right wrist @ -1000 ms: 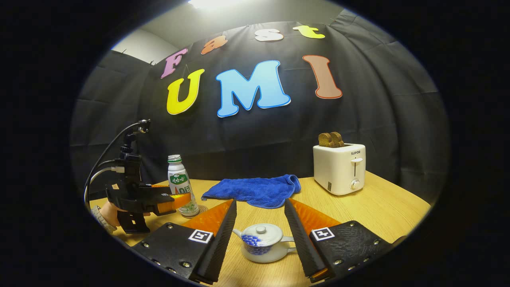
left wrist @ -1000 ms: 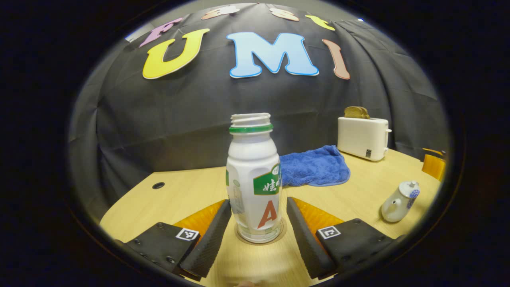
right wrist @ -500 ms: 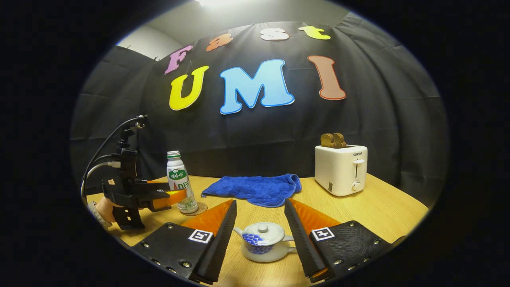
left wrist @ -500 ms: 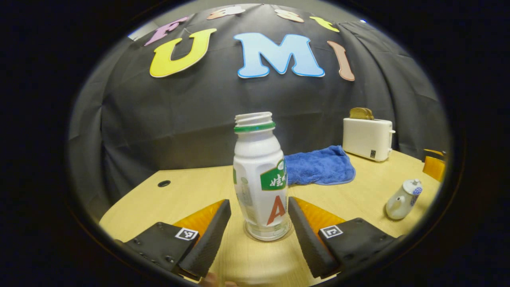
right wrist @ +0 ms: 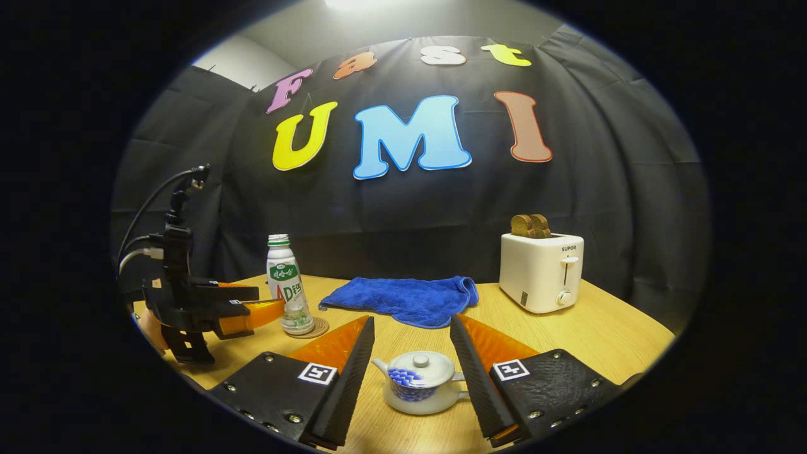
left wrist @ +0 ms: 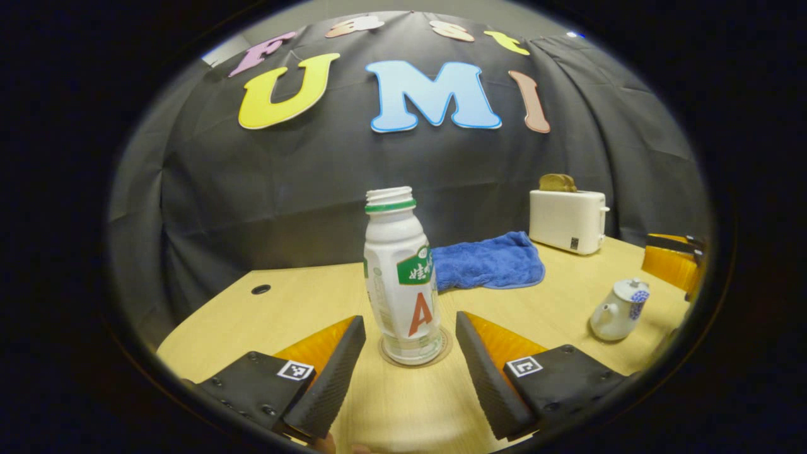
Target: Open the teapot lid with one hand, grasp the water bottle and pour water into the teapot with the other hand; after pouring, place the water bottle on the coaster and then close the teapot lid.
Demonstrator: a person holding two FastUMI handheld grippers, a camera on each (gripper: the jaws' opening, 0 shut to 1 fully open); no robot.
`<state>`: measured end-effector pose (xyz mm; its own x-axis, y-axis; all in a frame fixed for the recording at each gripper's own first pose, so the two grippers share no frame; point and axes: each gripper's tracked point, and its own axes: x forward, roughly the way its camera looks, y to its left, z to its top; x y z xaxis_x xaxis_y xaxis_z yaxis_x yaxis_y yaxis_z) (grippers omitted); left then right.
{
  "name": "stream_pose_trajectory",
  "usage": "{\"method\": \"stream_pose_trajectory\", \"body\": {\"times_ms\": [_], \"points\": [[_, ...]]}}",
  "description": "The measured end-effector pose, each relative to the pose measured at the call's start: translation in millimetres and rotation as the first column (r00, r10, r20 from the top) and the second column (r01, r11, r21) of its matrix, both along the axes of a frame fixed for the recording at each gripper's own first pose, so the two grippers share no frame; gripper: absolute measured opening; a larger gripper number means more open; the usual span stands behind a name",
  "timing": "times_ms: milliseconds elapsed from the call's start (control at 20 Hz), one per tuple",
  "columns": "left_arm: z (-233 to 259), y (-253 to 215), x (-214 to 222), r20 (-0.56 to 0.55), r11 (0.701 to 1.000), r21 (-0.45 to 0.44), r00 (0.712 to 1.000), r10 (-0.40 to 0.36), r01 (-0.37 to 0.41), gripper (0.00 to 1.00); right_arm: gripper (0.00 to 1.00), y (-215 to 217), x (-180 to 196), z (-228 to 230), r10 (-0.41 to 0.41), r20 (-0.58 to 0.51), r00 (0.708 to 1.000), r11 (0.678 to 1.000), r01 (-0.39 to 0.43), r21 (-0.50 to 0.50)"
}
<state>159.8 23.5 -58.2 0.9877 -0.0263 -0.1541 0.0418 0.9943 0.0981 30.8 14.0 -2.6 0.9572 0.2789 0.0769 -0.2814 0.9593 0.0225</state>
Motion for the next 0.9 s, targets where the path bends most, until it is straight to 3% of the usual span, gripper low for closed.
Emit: {"method": "stream_pose_trajectory", "body": {"times_ms": [350,400,450,900], "points": [[14,-16,-60,0.065,1.000,-0.020,0.998,0.010,-0.009,1.00,0.75,16,-24,-1,0.007,0.007,1.000,1.000,-0.007,0.030],[17,-19,-70,0.078,1.000,-0.019,0.997,0.012,-0.010,0.95,0.75,17,-30,-4,-0.001,0.003,1.000,1.000,0.001,0.025],[21,-22,-81,0.091,1.000,-0.013,0.996,0.015,-0.014,1.00,0.75,19,-37,-5,-0.007,0.004,1.000,1.000,0.006,0.017],[45,-45,-152,0.199,0.999,-0.020,0.979,0.035,-0.032,1.00,0.75,28,-93,-9,-0.084,0.021,0.996,0.996,0.084,-0.007]]}}
